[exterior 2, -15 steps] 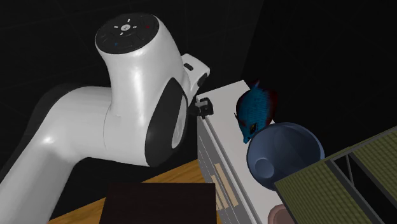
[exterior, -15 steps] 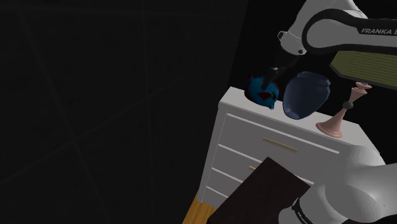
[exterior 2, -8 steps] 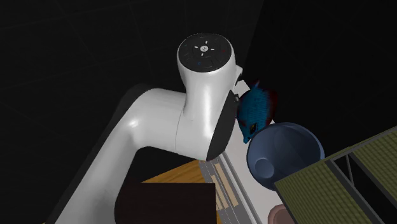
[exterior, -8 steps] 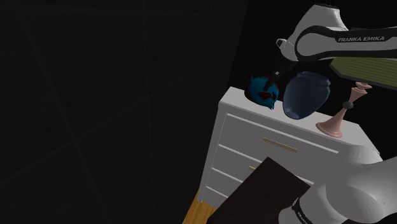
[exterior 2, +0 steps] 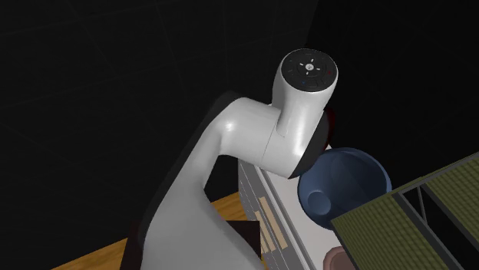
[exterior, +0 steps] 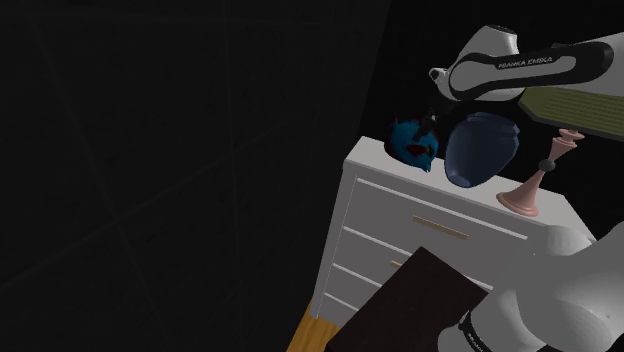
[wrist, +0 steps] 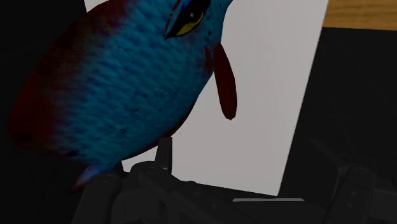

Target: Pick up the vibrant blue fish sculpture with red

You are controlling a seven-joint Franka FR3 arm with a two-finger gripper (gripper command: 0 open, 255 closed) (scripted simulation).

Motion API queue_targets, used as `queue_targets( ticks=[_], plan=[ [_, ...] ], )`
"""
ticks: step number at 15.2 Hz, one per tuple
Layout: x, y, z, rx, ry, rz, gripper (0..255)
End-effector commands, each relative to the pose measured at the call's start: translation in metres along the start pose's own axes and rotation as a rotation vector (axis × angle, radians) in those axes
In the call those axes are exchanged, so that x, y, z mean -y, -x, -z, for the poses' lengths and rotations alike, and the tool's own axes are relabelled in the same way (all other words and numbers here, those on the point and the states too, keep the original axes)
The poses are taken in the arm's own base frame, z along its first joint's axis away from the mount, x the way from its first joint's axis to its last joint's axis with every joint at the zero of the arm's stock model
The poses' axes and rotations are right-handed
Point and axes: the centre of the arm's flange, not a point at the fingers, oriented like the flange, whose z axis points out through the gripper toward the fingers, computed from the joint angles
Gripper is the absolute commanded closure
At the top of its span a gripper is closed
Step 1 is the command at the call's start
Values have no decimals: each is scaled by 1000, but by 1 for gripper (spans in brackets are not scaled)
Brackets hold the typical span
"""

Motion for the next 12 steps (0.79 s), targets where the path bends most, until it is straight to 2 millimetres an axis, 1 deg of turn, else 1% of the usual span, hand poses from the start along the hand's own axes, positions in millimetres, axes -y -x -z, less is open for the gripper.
queue_targets(
  ticks=[1, 5, 6, 8, 9, 12],
  plan=[
    [-2, 4, -9, -2, 2, 9, 0],
    [3, 9, -29, -2, 2, 9, 0],
    [5, 11, -37, -2, 2, 9, 0],
    [5, 11, -37, -2, 2, 9, 0],
    [5, 11, -37, -2, 2, 9, 255],
    [5, 12, -37, -2, 2, 9, 255]
  ],
)
